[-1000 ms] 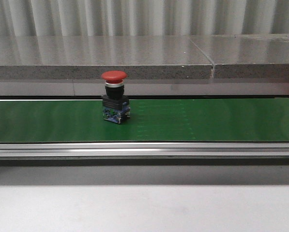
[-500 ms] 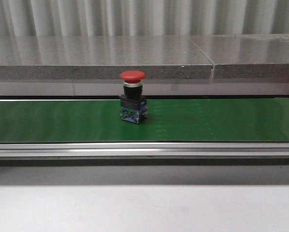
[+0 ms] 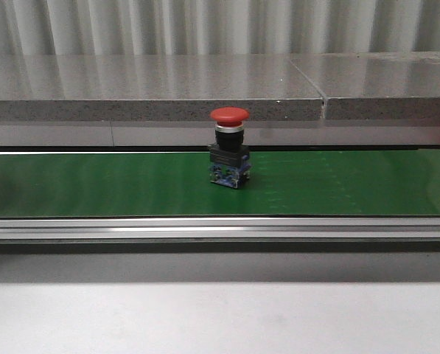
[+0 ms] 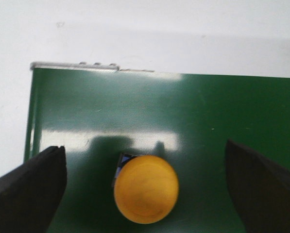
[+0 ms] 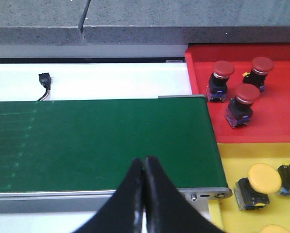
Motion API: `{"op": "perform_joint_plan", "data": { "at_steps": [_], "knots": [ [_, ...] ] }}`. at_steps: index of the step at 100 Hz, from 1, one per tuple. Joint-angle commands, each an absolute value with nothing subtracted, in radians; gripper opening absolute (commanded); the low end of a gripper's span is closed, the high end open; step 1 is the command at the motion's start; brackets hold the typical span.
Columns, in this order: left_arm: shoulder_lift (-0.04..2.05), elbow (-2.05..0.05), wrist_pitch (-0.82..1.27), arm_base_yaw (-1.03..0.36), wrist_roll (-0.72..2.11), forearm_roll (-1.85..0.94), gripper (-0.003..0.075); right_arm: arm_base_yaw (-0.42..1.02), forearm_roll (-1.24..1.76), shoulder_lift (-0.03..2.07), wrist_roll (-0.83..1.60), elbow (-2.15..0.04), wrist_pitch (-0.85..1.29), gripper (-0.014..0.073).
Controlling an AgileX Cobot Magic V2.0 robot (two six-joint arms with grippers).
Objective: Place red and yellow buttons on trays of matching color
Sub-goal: 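Grasp the last yellow button with the left gripper and lift it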
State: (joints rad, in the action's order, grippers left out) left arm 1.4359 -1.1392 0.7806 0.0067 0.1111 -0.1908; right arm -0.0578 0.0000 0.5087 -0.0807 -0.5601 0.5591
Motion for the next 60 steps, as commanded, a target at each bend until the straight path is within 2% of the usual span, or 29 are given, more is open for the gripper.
{"op": "perform_joint_plan", "data": {
  "at_steps": [1,30,60],
  "knots": [
    [1.369,-1.176,0.732,-0.024,0.120,-0.211,0.0629,-0.055,-0.010,0.509,-0.074,-0.585,0.486,-0.0067],
    [1.206,-1.149,0.628,-0.044,0.120,-0.211,0.0629,-0.055,-0.010,0.509,-0.074,-0.585,0.486,-0.0067],
    [0.923,-0.941,0.498,-0.044,0.122,-0.211,0.0626,-0.055,-0.010,0.509,-0.074,-0.585,0.486,-0.0067]
  ]
}}
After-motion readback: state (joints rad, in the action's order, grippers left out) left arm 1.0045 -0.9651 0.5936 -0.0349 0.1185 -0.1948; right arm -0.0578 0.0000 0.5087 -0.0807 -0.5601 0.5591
